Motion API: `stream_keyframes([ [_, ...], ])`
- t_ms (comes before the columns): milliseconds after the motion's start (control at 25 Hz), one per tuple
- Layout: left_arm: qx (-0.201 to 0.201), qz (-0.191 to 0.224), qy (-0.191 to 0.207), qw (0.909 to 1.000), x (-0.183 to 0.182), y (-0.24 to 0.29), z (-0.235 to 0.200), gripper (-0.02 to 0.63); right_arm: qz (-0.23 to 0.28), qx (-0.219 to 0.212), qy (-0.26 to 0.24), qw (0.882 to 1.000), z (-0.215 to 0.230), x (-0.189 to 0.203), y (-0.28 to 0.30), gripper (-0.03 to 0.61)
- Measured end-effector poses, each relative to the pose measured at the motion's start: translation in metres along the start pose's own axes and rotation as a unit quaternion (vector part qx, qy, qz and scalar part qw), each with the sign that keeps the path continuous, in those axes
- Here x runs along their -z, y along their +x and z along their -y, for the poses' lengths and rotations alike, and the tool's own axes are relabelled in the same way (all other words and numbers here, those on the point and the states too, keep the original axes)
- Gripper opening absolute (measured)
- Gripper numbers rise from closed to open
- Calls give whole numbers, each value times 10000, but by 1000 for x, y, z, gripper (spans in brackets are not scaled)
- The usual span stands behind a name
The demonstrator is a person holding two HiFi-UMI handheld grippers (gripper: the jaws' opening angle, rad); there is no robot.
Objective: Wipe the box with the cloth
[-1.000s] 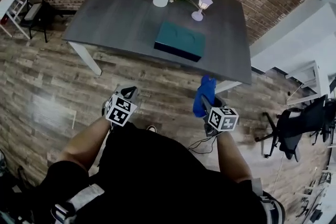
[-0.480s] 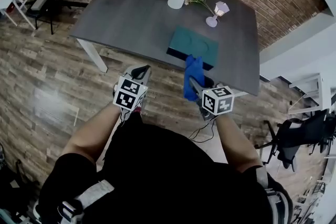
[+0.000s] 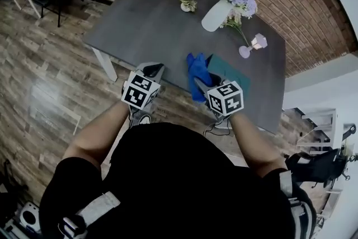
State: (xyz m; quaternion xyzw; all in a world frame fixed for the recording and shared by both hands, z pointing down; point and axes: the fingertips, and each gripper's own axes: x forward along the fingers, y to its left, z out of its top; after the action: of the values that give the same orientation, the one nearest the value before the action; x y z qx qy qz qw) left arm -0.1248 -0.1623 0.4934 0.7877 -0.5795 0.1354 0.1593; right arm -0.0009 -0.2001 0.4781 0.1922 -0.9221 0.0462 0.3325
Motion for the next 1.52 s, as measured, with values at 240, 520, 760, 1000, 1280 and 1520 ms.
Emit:
stream_keyframes([
  [240, -90, -104, -291, 9995, 17, 10, -30, 11, -746, -528, -1017, 9906, -24, 4, 61, 143],
  [520, -332, 138, -372, 9987, 2, 21, -28, 11, -1422, -1105, -1598, 9706, 3, 8, 88, 143],
  [760, -560, 109, -558, 9968, -10, 35, -22, 11, -1677, -1456, -1906, 9562, 35, 17, 104, 144],
  [1000, -921, 6, -799, 9925, -5, 35, -21, 11, -1641, -1435, -1996, 9553, 88, 9, 117, 144],
  [1280, -1402, -191, -1057, 9843, 12, 26, -9, 9, -1446, -1231, -2158, 9578, 133, -5, 137, 144],
  [1520, -1399, -352, -1048, 9840, 11, 34, 11, 11, -1205, -948, -2009, 9675, 168, -6, 138, 144],
])
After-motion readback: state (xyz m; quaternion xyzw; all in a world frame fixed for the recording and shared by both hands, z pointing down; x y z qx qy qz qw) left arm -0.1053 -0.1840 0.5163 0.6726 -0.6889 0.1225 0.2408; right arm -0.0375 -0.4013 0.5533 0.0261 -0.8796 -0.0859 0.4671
